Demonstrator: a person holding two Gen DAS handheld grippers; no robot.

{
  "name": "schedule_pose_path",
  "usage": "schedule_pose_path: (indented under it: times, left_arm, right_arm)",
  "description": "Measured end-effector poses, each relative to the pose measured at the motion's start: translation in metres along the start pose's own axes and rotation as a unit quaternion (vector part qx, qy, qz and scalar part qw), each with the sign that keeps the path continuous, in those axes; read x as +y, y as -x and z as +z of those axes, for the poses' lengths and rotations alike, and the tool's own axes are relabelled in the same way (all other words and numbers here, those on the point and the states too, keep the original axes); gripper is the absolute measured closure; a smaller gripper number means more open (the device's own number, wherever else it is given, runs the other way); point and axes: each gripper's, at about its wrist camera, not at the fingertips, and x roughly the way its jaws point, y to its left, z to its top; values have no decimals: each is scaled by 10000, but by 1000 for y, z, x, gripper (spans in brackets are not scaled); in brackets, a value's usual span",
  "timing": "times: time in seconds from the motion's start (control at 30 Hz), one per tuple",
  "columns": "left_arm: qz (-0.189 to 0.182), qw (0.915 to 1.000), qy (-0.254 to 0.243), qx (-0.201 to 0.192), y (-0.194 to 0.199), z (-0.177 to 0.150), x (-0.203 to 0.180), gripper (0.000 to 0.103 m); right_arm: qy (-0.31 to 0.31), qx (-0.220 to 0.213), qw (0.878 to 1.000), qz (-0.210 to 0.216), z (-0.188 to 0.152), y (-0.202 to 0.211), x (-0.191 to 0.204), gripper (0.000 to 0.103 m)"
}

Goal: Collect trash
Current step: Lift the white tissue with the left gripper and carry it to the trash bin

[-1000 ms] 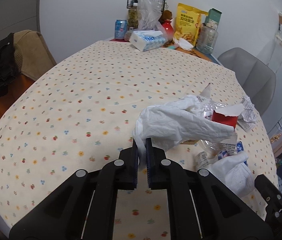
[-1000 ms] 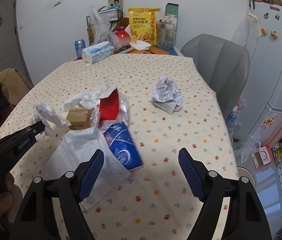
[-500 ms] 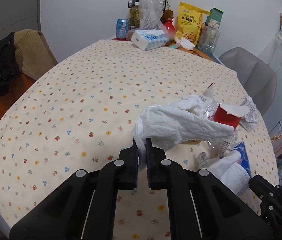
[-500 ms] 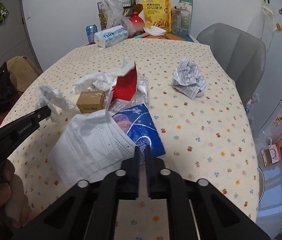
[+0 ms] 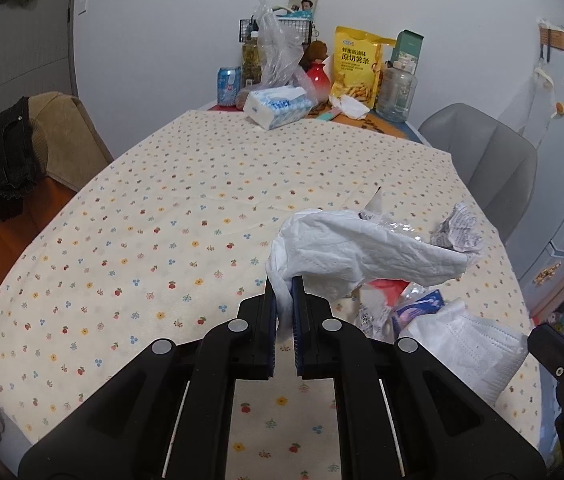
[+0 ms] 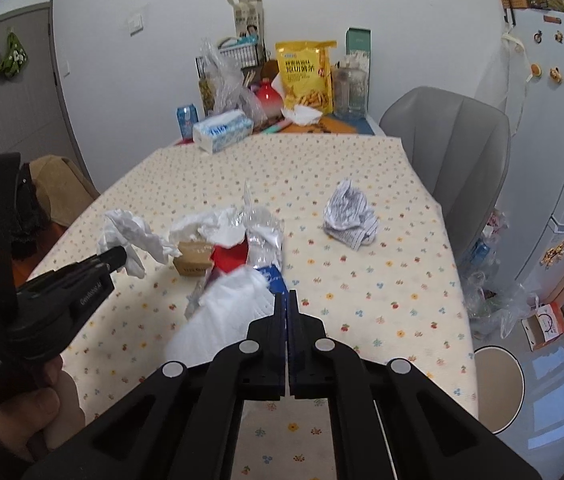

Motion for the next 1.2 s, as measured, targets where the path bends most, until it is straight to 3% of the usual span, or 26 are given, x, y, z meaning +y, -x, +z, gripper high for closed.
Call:
schedule_pose_path:
  times: [0.63,1.2]
  left_arm:
    - [-380,9982,-364,-274,39,2,-63,95]
    - [-993,9897,-1026,-103,22,1,-182,95]
  right_arm:
    - [-162,-613,9975,-310,11,66,-40,102]
    - [-705,-637,9906,-982,11,80,-135,102]
